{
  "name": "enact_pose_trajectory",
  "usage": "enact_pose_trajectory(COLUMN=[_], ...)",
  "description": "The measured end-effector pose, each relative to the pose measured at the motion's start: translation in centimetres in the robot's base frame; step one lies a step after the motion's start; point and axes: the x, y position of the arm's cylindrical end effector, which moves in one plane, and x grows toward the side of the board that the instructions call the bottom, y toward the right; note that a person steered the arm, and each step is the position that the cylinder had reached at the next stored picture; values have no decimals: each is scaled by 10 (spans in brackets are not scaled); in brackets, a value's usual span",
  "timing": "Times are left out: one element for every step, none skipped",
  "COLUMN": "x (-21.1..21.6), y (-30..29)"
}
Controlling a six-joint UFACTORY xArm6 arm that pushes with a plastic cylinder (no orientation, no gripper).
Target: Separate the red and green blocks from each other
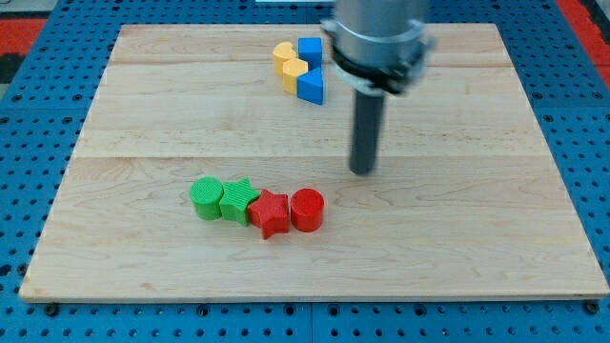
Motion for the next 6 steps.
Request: enact_pose_trajectory(x=[60, 65, 63, 47, 10, 39], y=[1, -103, -171, -181, -156, -77])
